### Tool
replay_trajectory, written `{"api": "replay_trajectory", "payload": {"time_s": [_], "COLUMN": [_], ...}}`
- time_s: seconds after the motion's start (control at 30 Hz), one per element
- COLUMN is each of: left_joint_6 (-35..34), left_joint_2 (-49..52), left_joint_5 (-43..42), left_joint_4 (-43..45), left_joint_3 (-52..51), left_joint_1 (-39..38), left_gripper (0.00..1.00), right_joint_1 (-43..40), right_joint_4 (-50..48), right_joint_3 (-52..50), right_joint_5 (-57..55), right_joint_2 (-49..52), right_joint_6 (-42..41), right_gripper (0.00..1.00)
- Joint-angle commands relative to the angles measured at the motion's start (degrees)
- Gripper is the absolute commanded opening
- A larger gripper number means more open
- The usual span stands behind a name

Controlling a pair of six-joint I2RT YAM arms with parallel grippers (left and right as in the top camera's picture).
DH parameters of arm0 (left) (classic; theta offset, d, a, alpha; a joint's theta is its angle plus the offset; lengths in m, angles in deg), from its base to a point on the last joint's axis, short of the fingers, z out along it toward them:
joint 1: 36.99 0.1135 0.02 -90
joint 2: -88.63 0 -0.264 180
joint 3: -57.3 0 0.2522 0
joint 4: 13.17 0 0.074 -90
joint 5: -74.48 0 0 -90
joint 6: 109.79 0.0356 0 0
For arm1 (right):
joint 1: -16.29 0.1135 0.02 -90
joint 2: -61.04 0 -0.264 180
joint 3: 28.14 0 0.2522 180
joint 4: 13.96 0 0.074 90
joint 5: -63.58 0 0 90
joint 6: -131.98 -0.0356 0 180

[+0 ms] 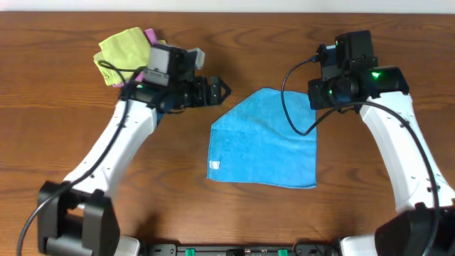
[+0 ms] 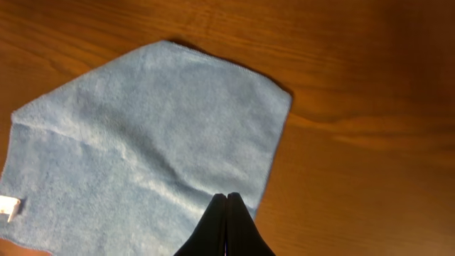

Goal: Fold the cloth
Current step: 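Release the cloth and retract both grippers toward the front, then move both grippers to the cloth's near corners and grasp them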

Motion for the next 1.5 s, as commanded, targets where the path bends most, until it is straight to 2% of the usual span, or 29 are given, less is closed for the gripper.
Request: {"api": "replay_trajectory", "payload": {"time_s": [0.0, 0.07, 0.17, 0.27, 0.4, 0.67, 0.9, 1.07, 1.27, 1.33, 1.4, 1.47], "left_joint_6": [1.31, 4.33, 4.74, 4.26, 2.29, -1.49, -6.8, -9.62, -10.36, -10.36, -10.36, -10.34], "left_joint_2": [-4.15, -6.75, -11.45, -16.24, -22.67, -39.8, -50.21, -49.72, -45.94, -43.34, -41.18, -38.34], "left_joint_5": [1.79, 6.99, 15.52, 20.31, 24.52, 24.35, 17.84, 13.18, 13.73, 13.33, 12.07, 10.19], "left_joint_4": [-3.39, -6.99, -11.91, -13.97, -17.05, -16.57, -8.98, -3.76, -2.78, -1.16, 1.09, 4.11], "left_joint_3": [1.11, 1.14, 1.07, 0.02, -3.65, -19.76, -36.81, -43.6, -44.54, -44.54, -44.54, -44.54], "left_joint_1": [-0.02, -1.79, -5.86, -9.84, -10.82, -10.95, -10.95, -10.95, -10.91, -10.91, -10.91, -10.91], "left_gripper": [0.95, 0.95, 0.95, 0.95, 0.95, 0.95, 0.95, 0.95, 0.95, 0.95, 0.96, 0.97], "right_joint_1": [0.24, 0.24, 0.24, 0.24, 0.24, 0.24, 0.24, 0.24, 0.24, 0.24, 0.24, 0.24], "right_joint_4": [1.22, 1.62, 2.49, 2.47, 1.33, 1.81, 2.97, 2.64, 2.51, 2.6, 2.6, 2.62], "right_joint_3": [0.94, 0.87, 0.26, -3.08, -10.34, -24.41, -34.32, -38.49, -43.12, -44.74, -46.05, -47.23], "right_joint_5": [-1.07, -2.01, -3.93, -4.42, -6.45, -1.84, 3.48, 3.96, 4.22, 4.72, 5.7, 5.97], "right_joint_2": [-2.86, -4.9, -9.22, -15.54, -26.03, -46.05, -51.49, -51.49, -51.49, -51.49, -51.49, -51.49], "right_joint_6": [0.46, -0.24, -1.05, -2.01, -4.5, -9.7, -16.98, -20.72, -25.59, -26.97, -27.71, -28.13], "right_gripper": [0.02, 0.02, 0.02, 0.02, 0.02, 0.02, 0.02, 0.02, 0.02, 0.07, 0.18, 0.4]}}
